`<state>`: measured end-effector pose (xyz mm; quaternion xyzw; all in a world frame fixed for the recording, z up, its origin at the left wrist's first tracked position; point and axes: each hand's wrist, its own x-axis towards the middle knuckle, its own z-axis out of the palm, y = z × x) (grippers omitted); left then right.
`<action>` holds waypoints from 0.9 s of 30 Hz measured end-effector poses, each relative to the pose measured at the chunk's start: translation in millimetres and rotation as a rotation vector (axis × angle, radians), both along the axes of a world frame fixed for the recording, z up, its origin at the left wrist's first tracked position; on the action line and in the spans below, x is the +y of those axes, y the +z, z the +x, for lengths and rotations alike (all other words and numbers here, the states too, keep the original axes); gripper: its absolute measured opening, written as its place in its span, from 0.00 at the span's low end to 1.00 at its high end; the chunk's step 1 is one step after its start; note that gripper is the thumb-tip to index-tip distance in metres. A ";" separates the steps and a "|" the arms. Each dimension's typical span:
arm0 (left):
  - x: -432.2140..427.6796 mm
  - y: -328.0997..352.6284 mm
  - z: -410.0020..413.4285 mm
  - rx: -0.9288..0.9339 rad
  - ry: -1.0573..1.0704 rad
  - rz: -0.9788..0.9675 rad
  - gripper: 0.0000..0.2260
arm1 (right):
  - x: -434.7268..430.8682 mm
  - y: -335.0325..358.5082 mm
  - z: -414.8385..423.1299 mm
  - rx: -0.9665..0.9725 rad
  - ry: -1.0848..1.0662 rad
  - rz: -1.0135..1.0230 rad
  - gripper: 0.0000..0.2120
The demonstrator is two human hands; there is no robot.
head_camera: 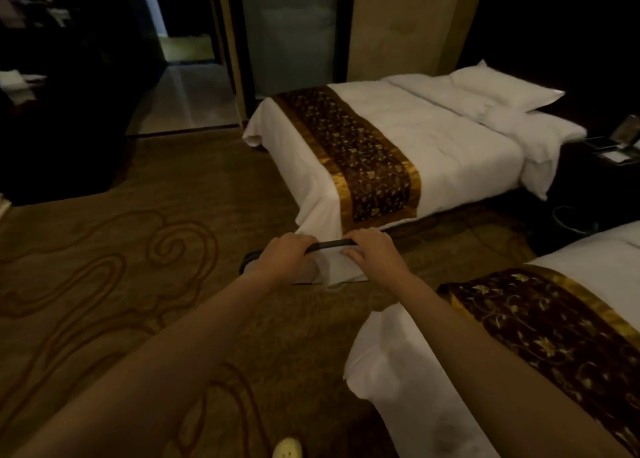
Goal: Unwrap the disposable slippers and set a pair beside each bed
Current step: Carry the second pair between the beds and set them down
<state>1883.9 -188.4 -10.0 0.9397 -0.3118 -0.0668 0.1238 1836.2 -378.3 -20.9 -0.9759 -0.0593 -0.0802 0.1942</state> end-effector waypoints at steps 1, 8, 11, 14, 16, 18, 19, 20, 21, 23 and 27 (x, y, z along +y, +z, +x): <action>-8.7 1.8 23.1 0.029 -0.025 -0.005 0.12 | -6.9 -0.5 17.1 0.002 -0.036 0.006 0.12; -85.6 -5.8 138.4 0.144 -0.196 0.000 0.10 | -67.6 -18.3 98.8 0.073 -0.275 0.025 0.14; -127.7 -14.9 184.1 0.129 -0.264 -0.007 0.11 | -102.1 -23.4 134.7 0.075 -0.345 0.026 0.14; -171.4 -22.4 233.1 0.105 -0.343 0.022 0.09 | -139.6 -29.4 176.5 0.097 -0.390 -0.001 0.14; -203.4 -25.0 269.6 0.102 -0.384 0.038 0.10 | -167.4 -32.1 207.2 0.097 -0.411 -0.022 0.13; -238.0 -23.4 304.1 0.112 -0.447 0.048 0.10 | -195.0 -32.2 237.2 0.092 -0.418 -0.042 0.14; -256.2 -21.5 318.9 0.130 -0.480 0.048 0.09 | -208.3 -31.7 250.6 0.097 -0.418 -0.054 0.14; -275.2 -18.9 332.8 0.142 -0.503 0.050 0.08 | -221.2 -30.2 263.5 0.102 -0.420 -0.071 0.14; -294.5 -16.4 346.0 0.141 -0.512 0.050 0.07 | -234.3 -27.9 276.1 0.105 -0.424 -0.088 0.14; -330.6 -12.5 369.4 0.128 -0.515 0.020 0.06 | -261.2 -19.4 301.2 0.111 -0.439 -0.105 0.14; -386.5 -10.5 404.6 0.027 -0.528 -0.046 0.10 | -310.0 -9.2 336.6 0.141 -0.493 -0.136 0.13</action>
